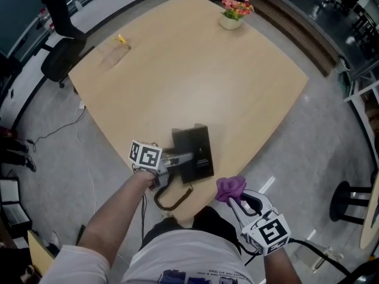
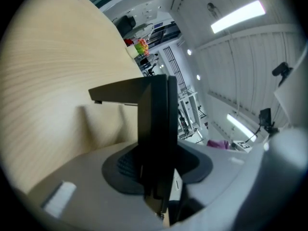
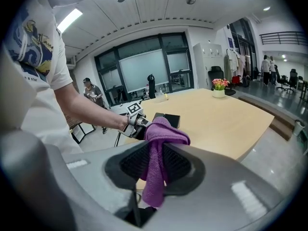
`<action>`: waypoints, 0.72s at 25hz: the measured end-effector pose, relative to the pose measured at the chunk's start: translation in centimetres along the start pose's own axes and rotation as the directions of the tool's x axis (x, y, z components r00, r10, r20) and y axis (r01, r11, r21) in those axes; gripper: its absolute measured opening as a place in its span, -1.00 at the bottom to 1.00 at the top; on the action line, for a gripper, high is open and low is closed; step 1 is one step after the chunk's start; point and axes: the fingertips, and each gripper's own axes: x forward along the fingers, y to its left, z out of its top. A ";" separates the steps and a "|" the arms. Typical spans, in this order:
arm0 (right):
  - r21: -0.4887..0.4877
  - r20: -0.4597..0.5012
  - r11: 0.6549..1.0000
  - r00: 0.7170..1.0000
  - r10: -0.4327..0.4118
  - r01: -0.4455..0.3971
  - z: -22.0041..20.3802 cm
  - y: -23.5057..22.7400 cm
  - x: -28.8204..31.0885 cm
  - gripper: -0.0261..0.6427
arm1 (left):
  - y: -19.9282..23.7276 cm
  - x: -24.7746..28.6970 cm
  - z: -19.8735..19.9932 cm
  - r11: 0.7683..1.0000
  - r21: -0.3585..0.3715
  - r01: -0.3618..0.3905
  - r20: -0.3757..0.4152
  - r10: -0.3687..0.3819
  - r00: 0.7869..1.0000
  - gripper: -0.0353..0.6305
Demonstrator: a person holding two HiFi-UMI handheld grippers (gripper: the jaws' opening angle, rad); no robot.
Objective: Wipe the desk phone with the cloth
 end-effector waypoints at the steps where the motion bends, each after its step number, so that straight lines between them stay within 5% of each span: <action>1: -0.005 0.005 1.000 1.000 0.004 -0.004 0.2 -0.1 0.2 -0.66 | -0.4 0.0 0.0 1.000 0.004 0.005 0.011 -0.005 1.000 -0.35; 18: -0.183 0.188 0.980 0.975 0.115 -0.080 11.0 -0.4 4.9 -0.66 | -7.4 -1.2 -2.3 0.998 0.057 0.029 -0.001 -0.029 1.000 -0.35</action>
